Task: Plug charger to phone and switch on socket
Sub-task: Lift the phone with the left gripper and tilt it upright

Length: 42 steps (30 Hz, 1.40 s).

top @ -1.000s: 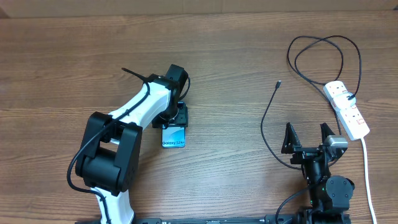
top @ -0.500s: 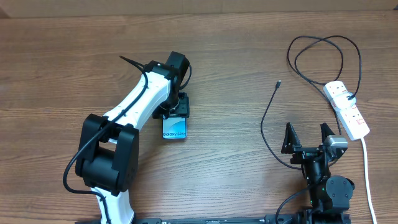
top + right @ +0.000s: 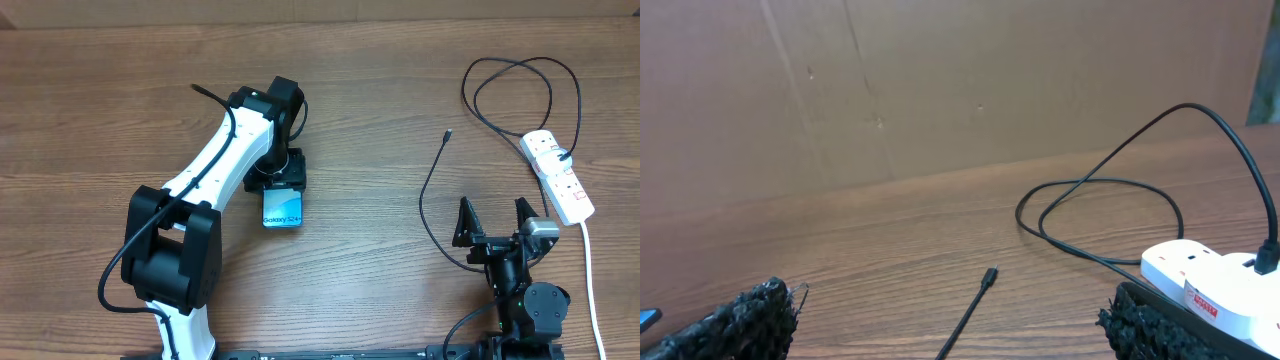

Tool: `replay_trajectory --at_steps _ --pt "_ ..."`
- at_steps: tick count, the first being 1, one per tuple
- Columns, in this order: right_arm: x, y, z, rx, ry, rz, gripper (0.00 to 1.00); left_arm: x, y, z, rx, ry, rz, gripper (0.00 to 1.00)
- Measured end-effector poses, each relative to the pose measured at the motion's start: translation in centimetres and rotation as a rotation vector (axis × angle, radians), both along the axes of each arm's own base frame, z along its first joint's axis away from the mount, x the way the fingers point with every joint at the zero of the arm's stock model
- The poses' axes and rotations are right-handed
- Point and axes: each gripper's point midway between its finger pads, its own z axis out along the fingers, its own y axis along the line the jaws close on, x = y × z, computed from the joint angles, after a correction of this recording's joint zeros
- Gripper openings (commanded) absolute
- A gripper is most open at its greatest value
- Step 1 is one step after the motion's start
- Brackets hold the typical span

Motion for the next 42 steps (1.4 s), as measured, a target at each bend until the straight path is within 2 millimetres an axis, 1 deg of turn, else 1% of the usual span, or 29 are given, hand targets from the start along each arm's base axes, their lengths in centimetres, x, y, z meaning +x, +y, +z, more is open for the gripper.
replay_trajectory --at_steps 4,14,18,25,30,33,38,42 --pt "0.0 0.0 0.0 0.0 -0.001 0.0 1.0 -0.7 -1.1 0.2 -0.065 0.039 0.017 0.53" --pt "0.0 0.0 0.0 0.0 -0.001 0.0 1.0 -1.8 -4.2 1.1 -0.24 0.123 0.099 0.48" --pt "0.0 0.0 0.0 0.0 -0.001 0.0 1.0 -2.1 -5.3 1.6 -0.302 0.151 0.126 0.48" --pt "0.0 0.0 0.0 0.0 0.0 0.0 1.0 -2.3 -6.3 2.1 -0.358 0.183 0.16 0.48" --pt "0.0 0.0 0.0 0.0 -0.001 0.0 1.0 -2.6 -7.5 2.8 -0.432 0.216 0.178 0.48" --pt "0.0 0.0 0.0 0.0 -0.001 0.0 1.0 -2.4 -8.7 3.4 -0.505 0.23 0.194 0.49" --pt "0.0 0.0 0.0 0.0 0.0 0.0 1.0 -1.3 -10.9 4.9 -0.648 0.236 0.23 0.5" --pt "0.0 0.0 0.0 -0.001 -0.001 0.0 1.0 -0.8 -12.3 6.3 -0.745 0.269 0.268 0.5"
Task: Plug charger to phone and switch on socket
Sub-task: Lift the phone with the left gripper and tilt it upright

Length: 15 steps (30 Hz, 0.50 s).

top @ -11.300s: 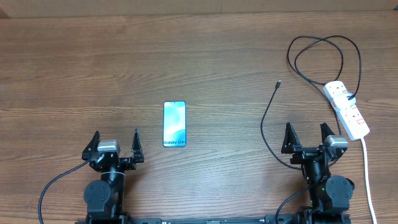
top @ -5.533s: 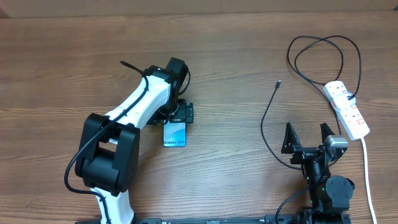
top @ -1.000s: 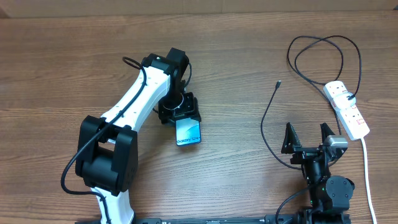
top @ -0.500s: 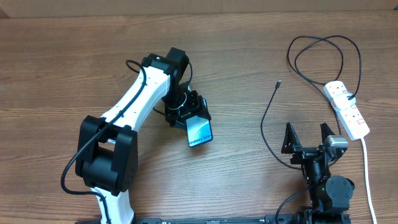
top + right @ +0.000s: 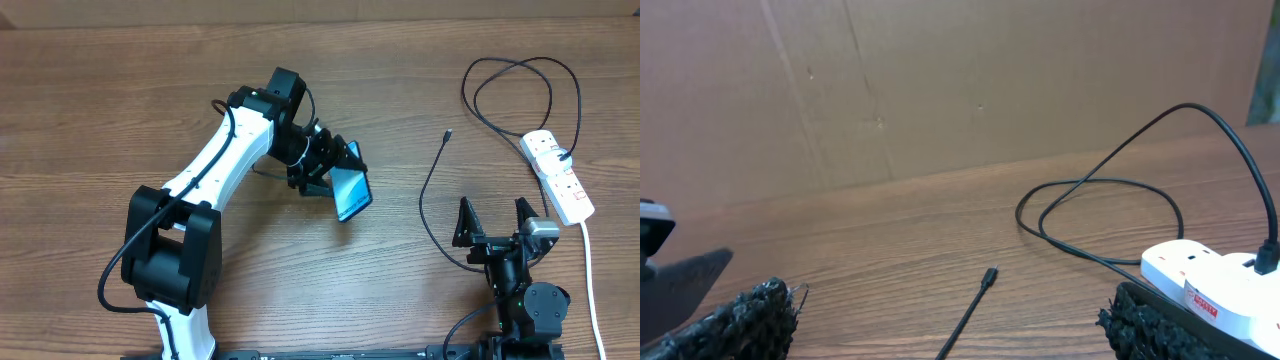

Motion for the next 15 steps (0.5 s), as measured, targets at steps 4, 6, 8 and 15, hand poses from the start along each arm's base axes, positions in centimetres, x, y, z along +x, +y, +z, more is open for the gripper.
replay_trajectory --at_steps 4,6,8,15 --pt "0.0 0.0 0.0 0.001 0.0 0.0 1.0 0.0 -0.8 1.1 -0.067 0.042 0.019 0.5" --pt "0.0 0.0 0.0 0.0 0.0 0.0 1.0 -0.2 -1.1 1.5 -0.094 0.066 0.025 0.5" --pt "0.0 0.0 0.0 0.0 0.0 0.0 1.0 -0.3 -1.3 1.9 -0.117 0.086 0.029 0.5" --pt "0.0 0.0 0.0 0.0 0.0 0.0 1.0 -0.7 -1.9 3.0 -0.18 0.127 0.027 0.5"
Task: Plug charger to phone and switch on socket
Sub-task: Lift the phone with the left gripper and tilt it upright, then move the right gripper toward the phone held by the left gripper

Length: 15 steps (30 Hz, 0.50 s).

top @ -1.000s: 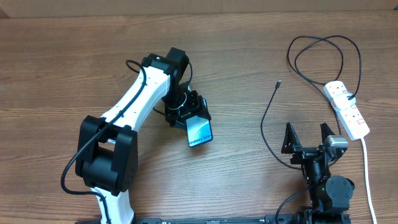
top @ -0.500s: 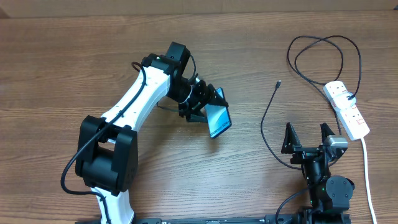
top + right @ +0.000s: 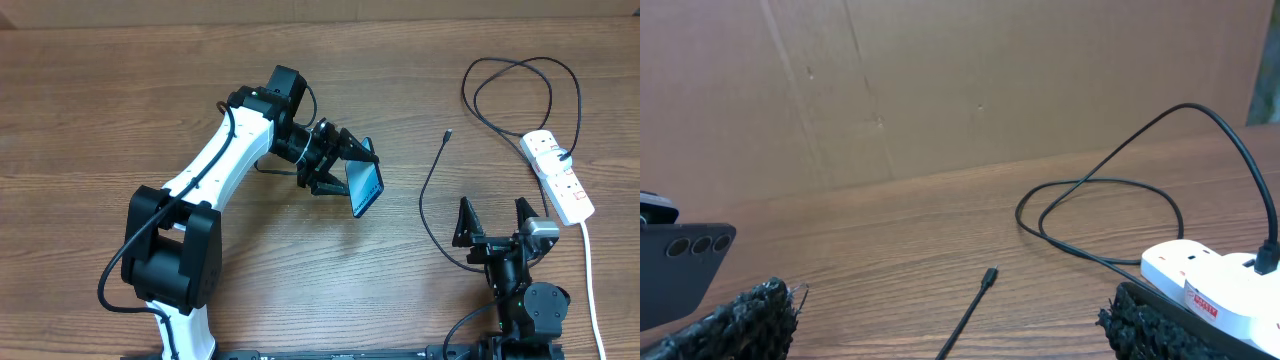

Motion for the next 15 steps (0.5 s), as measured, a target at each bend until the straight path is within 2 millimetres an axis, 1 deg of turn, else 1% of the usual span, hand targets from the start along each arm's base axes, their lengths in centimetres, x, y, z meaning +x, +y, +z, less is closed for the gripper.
replay_trajectory --at_steps 5,9,12,15 --pt "0.0 0.0 0.0 0.0 0.0 0.0 1.0 -0.1 -0.2 0.5 -0.033 0.011 -0.004 0.5" --pt "0.0 0.3 0.0 0.001 -0.001 0.019 1.0 0.4 -0.5 0.7 -0.05 -0.018 -0.002 0.5" --pt "-0.1 1.4 0.3 0.018 -0.009 0.083 1.0 0.8 -0.5 0.6 -0.046 -0.044 0.001 0.52" --pt "-0.4 3.0 0.4 0.101 -0.004 0.174 1.0 1.3 -0.3 -0.1 -0.011 -0.074 0.009 0.52"
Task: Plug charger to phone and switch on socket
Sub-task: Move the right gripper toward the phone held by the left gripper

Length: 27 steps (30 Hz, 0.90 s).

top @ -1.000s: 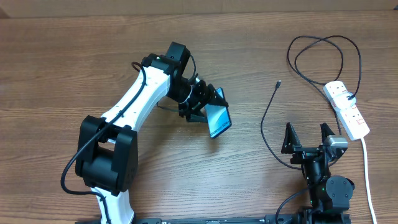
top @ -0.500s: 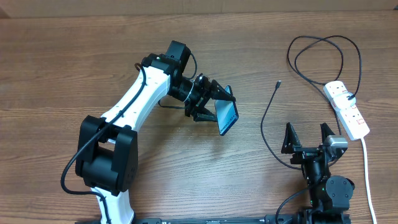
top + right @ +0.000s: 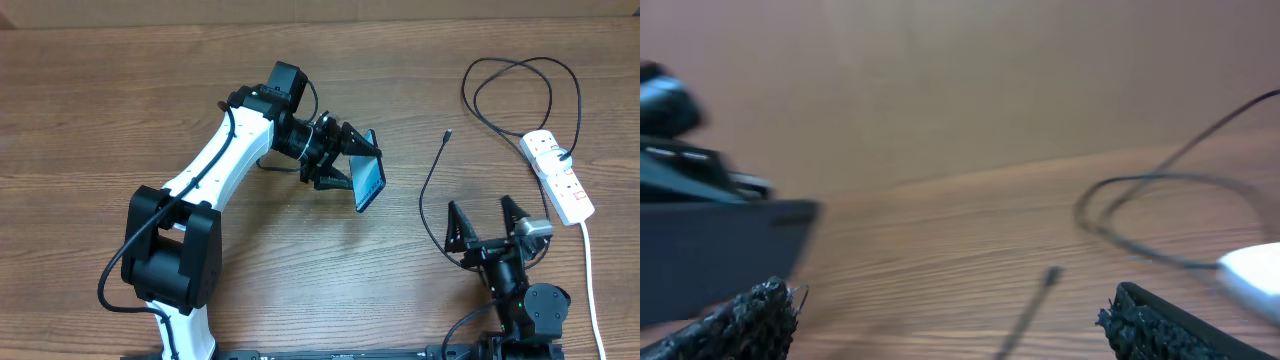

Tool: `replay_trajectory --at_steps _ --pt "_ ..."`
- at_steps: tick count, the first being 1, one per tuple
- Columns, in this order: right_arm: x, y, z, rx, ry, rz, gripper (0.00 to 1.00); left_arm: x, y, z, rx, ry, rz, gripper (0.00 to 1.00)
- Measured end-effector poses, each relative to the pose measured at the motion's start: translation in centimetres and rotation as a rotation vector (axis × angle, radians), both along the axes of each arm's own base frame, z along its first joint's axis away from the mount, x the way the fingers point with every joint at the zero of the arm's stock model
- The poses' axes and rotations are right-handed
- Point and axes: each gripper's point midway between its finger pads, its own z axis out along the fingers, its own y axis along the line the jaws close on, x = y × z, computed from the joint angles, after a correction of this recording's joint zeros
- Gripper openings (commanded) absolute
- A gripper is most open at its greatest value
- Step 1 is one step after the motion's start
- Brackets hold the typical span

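My left gripper [image 3: 352,160] is shut on a blue phone [image 3: 369,183], held tilted above the table's middle; in the blurred right wrist view the phone [image 3: 710,255] fills the left side. The black charger cable's free plug [image 3: 447,134] lies on the wood right of the phone, and shows blurred as the plug [image 3: 1048,275] in the right wrist view. The white socket strip [image 3: 557,176] lies at the right edge. My right gripper [image 3: 484,220] stands open near the front right, its fingers [image 3: 750,320] wide apart with nothing between them.
The black cable loops [image 3: 515,85] at the back right behind the strip, and a white lead [image 3: 590,270] runs from the strip toward the front edge. A brown cardboard wall [image 3: 960,80] stands behind the table.
The left gripper has carried the phone a little farther right and up. The right arm has shifted slightly left, and its wrist view is now blurred with the phone filling more of it.
At first the left gripper stood over the phone lying flat on the table left of centre. Then the phone was up off the table in that gripper, tilted, nearer the middle. It has since come further right toward the cable plug, while the right gripper stayed open.
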Motion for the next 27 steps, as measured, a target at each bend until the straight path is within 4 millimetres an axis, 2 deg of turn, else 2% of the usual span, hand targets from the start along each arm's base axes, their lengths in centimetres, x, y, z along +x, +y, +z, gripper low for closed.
replay_trajectory --at_steps 5,9,14,22,27 --pt "-0.8 2.7 0.0 0.249 0.076 0.165 1.0 0.9 0.9 -1.3 0.082 -0.039 0.029 0.52" --pt "-2.1 5.3 0.0 0.465 0.185 0.323 1.0 2.2 2.5 -2.3 0.153 -0.065 0.073 0.52" --pt "-3.6 7.3 0.0 0.662 0.322 0.456 1.0 3.5 4.4 -3.0 0.198 -0.077 0.123 0.51" --pt "-4.3 8.2 0.0 0.867 0.455 0.497 1.0 3.8 6.4 -3.4 0.229 -0.055 0.151 0.54" --pt "-4.3 8.2 1.4 0.792 0.364 0.528 1.0 3.0 6.9 -3.5 0.244 -0.028 0.138 0.54"
